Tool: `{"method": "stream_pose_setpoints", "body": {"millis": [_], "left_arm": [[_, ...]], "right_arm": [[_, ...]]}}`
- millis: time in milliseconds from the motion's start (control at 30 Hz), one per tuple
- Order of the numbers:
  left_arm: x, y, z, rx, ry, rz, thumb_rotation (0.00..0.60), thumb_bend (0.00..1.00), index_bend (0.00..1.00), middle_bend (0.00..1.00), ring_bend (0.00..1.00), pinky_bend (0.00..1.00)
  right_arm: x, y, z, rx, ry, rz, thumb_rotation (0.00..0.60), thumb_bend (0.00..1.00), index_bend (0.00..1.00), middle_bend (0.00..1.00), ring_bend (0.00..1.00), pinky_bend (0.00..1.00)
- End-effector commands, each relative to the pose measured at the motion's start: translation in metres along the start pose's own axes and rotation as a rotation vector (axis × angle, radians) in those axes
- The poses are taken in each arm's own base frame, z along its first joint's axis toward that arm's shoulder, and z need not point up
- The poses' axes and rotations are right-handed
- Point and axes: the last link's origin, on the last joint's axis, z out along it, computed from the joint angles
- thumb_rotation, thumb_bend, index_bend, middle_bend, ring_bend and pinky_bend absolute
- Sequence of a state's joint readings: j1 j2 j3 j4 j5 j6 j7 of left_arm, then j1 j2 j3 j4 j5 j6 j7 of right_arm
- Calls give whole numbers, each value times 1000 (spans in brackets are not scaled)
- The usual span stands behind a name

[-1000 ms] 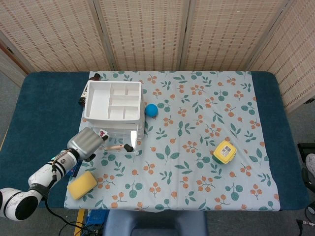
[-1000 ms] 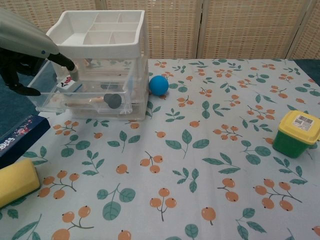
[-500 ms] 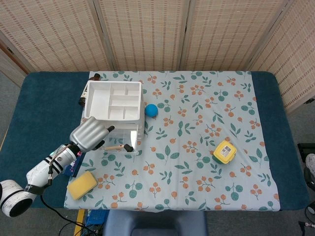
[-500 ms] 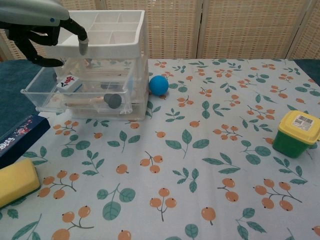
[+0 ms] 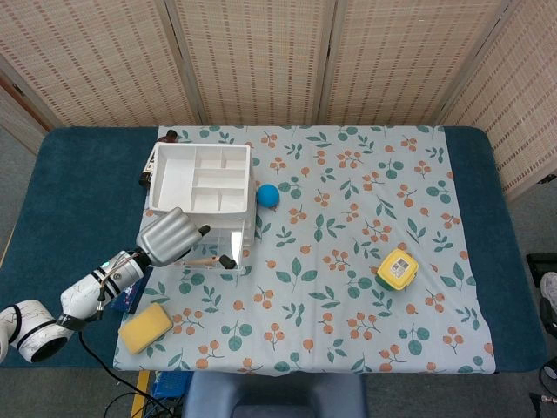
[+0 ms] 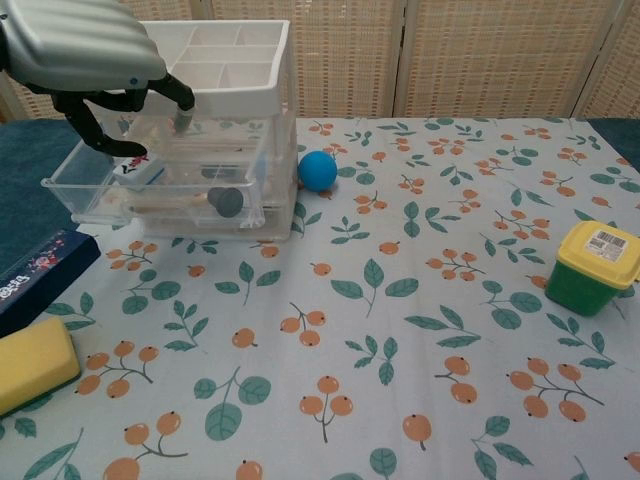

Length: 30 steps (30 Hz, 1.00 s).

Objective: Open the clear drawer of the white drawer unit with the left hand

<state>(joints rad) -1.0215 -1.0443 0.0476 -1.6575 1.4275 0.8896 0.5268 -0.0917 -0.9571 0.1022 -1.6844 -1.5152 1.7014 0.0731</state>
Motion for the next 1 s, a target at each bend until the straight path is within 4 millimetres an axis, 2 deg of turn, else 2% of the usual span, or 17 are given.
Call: {"method": "stream_pose_setpoints", "body": {"millis": [33,500,1000], "left_arm": [[-4,0,1,8,-1,8,600,316,367,955,1000,1000],[-25,1,-3,29,0,62,600,307,355,955,1000,1000],[-33,-2,-4,55,-32,24,600,183,327,956,1000,1000]], "right_arm": [[0,0,0,0,0,0,600,457,0,4,0,0],[-2,-1,0,0,-6,3,600,457,0,4,0,0],[-4,-3,1,1,-12,2,600,459,0,4,0,0]]}}
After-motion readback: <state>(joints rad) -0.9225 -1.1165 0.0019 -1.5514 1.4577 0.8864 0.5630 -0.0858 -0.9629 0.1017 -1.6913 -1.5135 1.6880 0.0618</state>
